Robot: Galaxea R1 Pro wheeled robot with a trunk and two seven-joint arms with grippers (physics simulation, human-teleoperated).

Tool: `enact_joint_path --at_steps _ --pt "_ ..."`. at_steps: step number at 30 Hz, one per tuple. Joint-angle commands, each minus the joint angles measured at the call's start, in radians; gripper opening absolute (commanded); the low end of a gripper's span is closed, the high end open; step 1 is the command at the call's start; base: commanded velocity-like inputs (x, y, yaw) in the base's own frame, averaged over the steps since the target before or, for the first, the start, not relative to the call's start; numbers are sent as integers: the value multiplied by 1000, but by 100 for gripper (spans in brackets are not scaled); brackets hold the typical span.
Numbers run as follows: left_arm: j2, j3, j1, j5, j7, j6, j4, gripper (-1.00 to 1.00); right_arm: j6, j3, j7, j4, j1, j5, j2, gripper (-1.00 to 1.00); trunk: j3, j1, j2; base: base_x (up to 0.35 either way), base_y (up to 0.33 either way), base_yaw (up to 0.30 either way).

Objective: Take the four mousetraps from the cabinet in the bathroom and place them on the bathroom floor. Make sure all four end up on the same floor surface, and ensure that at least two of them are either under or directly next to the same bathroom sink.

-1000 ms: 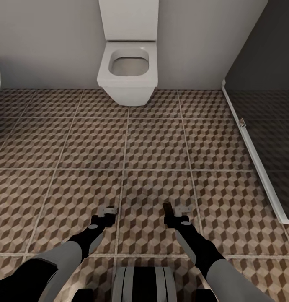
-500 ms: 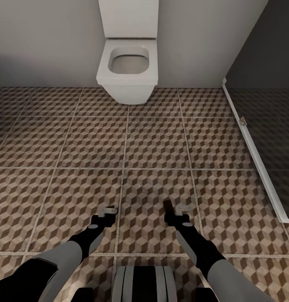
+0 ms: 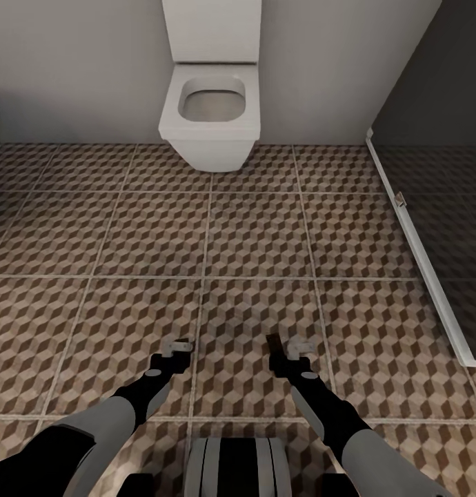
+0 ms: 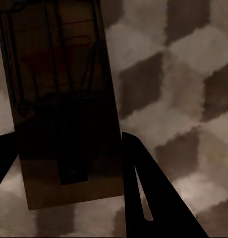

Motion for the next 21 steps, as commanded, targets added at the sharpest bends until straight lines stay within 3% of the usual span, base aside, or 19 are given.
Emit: enact_joint_path --at_steps 1,6,15,21 --pt "0 -10 -1 8 8 -4 0 -100 1 6 -9 17 -1 -11 1 -100 0 0 0 0 0 0" --pt "0 -11 -1 8 8 -5 -2 -100 -43 8 -7 88 -1 -10 3 -100 0 0 0 0 0 0" --pt "-7 -11 -1 8 7 -5 -2 -100 -74 6 -6 114 -2 -9 0 -100 0 0 0 0 0 0" --pt "-18 -11 1 8 6 -5 0 -100 -75 5 -6 116 -2 44 -1 -100 0 0 0 0 0 0"
